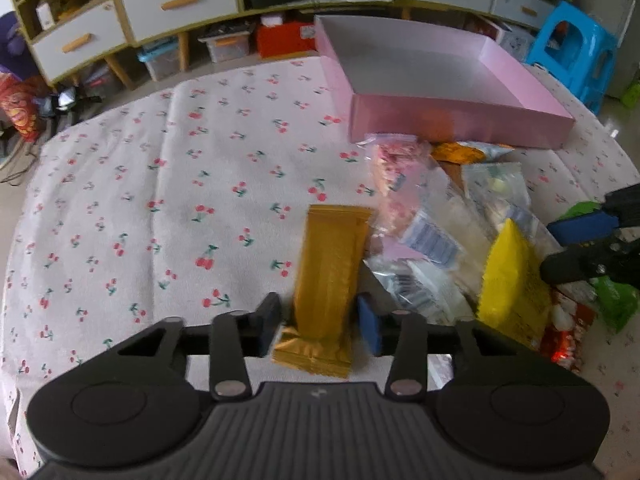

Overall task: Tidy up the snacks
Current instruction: 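Grasp the gold snack bar with the left gripper while the right gripper grasps a clear wrapped stick, then carry the gold bar and clear stick over the pink box with both grippers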

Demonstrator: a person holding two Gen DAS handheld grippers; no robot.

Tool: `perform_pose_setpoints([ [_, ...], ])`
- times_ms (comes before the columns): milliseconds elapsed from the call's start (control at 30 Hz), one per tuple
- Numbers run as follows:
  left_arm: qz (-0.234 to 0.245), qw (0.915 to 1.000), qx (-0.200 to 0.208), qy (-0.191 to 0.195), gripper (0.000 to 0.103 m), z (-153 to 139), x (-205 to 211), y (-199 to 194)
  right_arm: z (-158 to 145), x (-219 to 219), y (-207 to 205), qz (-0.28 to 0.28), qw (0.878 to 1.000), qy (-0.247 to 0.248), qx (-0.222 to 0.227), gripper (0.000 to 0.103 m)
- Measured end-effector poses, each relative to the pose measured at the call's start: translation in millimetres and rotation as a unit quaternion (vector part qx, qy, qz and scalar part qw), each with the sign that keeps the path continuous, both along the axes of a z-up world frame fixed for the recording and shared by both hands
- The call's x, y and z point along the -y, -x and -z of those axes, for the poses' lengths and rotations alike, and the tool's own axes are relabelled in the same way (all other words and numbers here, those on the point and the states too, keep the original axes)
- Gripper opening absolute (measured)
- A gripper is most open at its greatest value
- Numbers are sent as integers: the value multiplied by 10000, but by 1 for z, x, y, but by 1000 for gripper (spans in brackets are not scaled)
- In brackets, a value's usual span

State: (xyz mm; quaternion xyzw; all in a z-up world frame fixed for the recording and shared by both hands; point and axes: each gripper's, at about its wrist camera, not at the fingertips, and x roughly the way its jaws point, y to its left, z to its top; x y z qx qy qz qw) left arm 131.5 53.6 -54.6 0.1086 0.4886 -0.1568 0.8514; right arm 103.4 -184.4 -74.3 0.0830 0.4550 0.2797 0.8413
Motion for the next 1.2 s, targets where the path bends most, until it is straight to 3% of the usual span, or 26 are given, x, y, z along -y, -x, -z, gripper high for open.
perform_pose_setpoints([
  [67,-81,9999,101,-53,57,2,-1,0,0,-2,1,-2,10000,62,57,42],
  [233,-435,9989,19,192,57,2,-5,-1,1,-5,4,59,9998,108,179,43],
  [333,-447,9988,19,174,44,1,-2,-1,1,-6,5,87,9997,110,189,40],
  [400,-488,9987,17,154,30,-1,1,-2,0,-6,4,97,9998,88,146,37],
  [467,-543,9984,4,141,27,-2,3,-2,-2,-5,4,155,9998,53,88,33],
  [833,-920,9948,-174,411,26,-8,-5,-6,-12,11,-3,736,9946,-476,-560,27],
  [1200,-1139,9913,18,665,26,-22,-8,-9,-17,39,-9,1349,9772,-1328,-958,23],
])
